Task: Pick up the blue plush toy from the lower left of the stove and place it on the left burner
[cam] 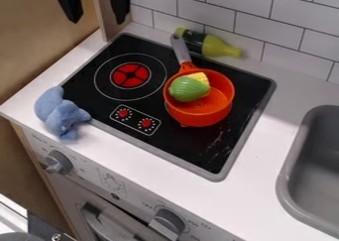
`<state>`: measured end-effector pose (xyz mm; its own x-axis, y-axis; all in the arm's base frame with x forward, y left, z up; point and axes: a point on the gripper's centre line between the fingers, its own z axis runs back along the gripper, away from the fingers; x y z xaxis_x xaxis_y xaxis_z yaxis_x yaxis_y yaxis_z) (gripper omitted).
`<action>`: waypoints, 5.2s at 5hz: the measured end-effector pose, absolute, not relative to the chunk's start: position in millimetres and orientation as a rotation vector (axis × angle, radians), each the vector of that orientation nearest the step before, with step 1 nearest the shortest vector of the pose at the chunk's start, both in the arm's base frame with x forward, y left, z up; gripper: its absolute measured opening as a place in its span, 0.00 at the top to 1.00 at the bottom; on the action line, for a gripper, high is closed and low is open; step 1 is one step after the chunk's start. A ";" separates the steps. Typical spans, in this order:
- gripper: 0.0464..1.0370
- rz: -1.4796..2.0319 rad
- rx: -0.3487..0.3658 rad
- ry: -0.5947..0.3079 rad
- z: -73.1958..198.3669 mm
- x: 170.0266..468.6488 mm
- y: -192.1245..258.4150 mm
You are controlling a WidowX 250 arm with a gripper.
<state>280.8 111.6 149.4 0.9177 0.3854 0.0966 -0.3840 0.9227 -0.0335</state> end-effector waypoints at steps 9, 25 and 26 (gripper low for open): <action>0.04 0.889 0.196 -0.161 140.6 196.8 143.4; 0.58 0.985 0.124 -0.427 66.1 197.3 148.1; 0.58 0.985 0.164 -0.368 88.5 192.8 146.6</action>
